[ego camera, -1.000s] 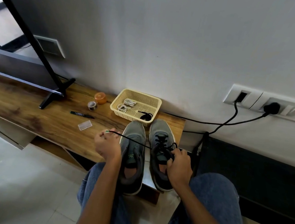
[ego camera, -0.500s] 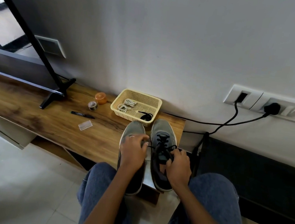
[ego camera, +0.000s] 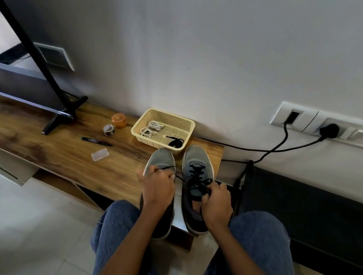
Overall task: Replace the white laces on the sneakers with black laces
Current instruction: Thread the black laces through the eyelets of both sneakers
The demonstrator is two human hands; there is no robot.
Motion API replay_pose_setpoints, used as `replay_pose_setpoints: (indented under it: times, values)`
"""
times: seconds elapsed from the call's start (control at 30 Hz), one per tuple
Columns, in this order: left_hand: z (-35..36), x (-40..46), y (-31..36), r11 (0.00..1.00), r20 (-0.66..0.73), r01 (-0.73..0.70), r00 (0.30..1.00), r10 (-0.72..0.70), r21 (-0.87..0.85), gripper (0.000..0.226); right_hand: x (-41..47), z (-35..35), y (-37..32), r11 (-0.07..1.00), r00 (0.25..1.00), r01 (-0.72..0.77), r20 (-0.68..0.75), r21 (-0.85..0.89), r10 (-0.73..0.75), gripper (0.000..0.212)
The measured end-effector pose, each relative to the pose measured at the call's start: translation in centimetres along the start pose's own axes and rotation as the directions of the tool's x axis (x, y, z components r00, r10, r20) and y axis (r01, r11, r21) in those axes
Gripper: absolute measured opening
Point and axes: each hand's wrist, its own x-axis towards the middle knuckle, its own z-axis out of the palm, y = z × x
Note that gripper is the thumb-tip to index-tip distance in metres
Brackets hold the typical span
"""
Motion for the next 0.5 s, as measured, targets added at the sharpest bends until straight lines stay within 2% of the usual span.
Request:
replay_pose_setpoints:
  times: [0.07,0.13,0.3,0.5]
  values:
    - [-0.9,0.4,-0.8,0.994,-0.065,0.098,0.993,-0.101,-0.049,0.023,0.1,0.0,0.1,1.0,1.0,-0.012,-0.006,0.001,0.012,0.026]
    - [-2.0,0.9,-1.7,0.983,-0.12,0.182,0.976,-0.184,-0.027,0.023,0.1,0.1,0.2,1.0,1.0,-0.019,-0.015,0.011,0.019,0.027]
    - [-2.8,0.9,-3.3,0.948,-0.175,0.312,0.932,-0.319,-0.063,0.022,-0.1,0.2,0.0,1.0,1.0,-0.011,-0.012,0.001,0.011,0.026]
    - [-2.4,0.2,-4.0,0.913,-0.224,0.38,0.886,-0.406,-0.148,0.023,0.0,0.1,0.1,1.0,1.0,-0.006,0.0,-0.009,0.006,0.026]
